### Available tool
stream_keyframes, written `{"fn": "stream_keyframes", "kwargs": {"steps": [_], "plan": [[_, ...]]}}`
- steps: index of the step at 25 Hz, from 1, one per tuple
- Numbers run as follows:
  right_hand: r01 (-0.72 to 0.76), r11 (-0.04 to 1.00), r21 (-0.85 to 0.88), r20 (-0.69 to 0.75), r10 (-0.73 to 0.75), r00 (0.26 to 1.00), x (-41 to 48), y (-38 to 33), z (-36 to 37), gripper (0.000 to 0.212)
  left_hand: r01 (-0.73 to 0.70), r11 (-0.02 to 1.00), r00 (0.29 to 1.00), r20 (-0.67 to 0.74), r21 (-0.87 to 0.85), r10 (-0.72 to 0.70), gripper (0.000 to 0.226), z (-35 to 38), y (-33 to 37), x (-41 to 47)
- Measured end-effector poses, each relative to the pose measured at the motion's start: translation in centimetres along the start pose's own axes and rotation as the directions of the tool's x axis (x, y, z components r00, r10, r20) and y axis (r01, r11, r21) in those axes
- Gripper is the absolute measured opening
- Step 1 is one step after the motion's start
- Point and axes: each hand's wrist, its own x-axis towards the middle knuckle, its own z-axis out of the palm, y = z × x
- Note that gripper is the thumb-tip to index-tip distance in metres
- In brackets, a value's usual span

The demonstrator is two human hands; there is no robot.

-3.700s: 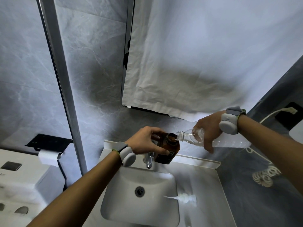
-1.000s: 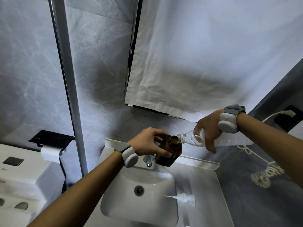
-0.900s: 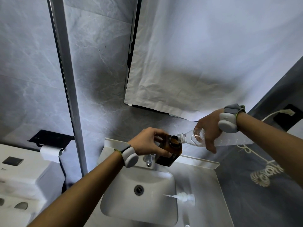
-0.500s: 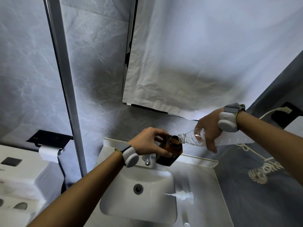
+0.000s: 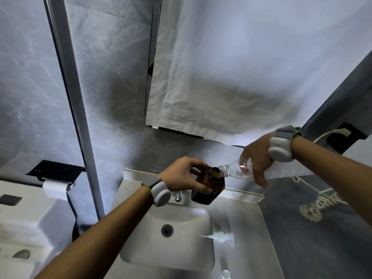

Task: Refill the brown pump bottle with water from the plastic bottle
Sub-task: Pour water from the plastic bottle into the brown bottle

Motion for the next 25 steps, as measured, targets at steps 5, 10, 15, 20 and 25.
{"fn": "stream_keyframes", "kwargs": {"steps": [5, 10, 15, 20, 25], "plan": [[-0.018, 1.0, -0.007, 0.015, 0.018, 1.0, 0.0, 0.4, 0.2, 0.054, 0.006, 1.0, 1.0, 0.008, -0.012, -0.006, 0.056, 0.3, 0.1, 0.3], [-0.031, 0.999, -0.025, 0.026, 0.031, 0.999, 0.0, 0.3, 0.5, 0.051, 0.013, 0.999, 1.0, 0.011, -0.033, -0.012, 0.056, 1.1, 0.0, 0.4], [-0.038, 0.999, -0.037, 0.046, 0.04, 0.998, -0.5, 0.3, 0.9, 0.045, 0.007, 0.999, 0.999, 0.031, -0.037, -0.006, 0.056, 1.6, 0.0, 0.6], [-0.049, 0.996, -0.071, 0.063, 0.053, 0.997, -0.9, 0.2, 1.3, 0.054, -0.011, 0.999, 0.998, 0.063, -0.047, 0.014, 0.057, 2.1, 0.2, 0.7], [-0.055, 0.991, -0.124, 0.105, 0.068, 0.992, -0.8, 0.4, 1.9, 0.055, -0.02, 0.999, 0.996, 0.083, -0.046, 0.024, 0.057, 2.7, 0.0, 1.0]]}}
